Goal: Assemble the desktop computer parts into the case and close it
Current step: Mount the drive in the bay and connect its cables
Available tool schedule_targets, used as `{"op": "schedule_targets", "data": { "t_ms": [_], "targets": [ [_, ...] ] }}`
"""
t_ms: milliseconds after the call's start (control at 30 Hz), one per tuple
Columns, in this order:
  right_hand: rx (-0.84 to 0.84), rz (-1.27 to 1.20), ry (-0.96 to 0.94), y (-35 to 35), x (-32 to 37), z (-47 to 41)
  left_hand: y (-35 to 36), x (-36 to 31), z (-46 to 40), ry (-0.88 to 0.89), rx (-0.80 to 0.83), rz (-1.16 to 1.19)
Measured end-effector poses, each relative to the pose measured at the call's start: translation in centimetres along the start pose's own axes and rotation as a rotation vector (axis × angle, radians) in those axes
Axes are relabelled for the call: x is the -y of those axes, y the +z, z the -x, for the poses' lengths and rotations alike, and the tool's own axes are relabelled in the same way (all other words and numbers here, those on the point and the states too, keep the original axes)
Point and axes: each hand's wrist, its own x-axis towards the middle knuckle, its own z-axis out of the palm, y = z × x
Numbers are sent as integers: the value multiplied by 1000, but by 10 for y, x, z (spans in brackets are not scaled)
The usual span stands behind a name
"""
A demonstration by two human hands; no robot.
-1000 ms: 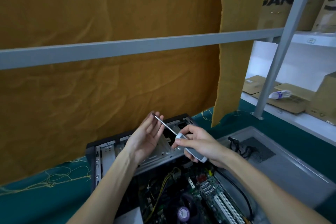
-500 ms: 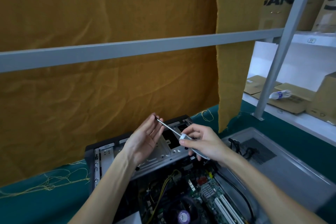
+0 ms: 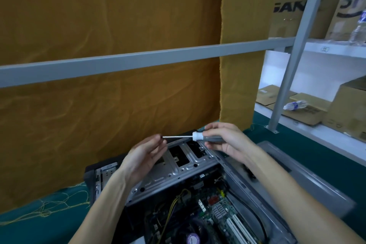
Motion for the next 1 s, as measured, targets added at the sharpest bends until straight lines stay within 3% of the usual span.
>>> {"op": "schedule_targets", "data": {
  "t_ms": [100, 200, 300, 400, 533, 800, 1000],
  "targets": [
    [-103, 76, -93, 5, 20, -6, -4, -2, 6, 55, 41, -272],
    [-154, 274, -187, 13, 40, -12, -2, 6, 12, 303, 78, -762],
    [-89, 525, -313, 28, 51, -18, 4, 23, 8, 481, 105, -1137],
    [-22, 783, -477, 48, 52, -22, 9, 33, 5, 529, 70, -1364],
    [-15, 944, -622, 67, 51, -26, 3, 33, 1, 590, 5, -1404],
    [41, 1015, -644, 76, 46, -25, 0, 34, 6, 613, 49, -1518],
    [165, 1166, -583, 90, 58, -17, 12, 30, 27, 496, -78, -1255]
  ]
}}
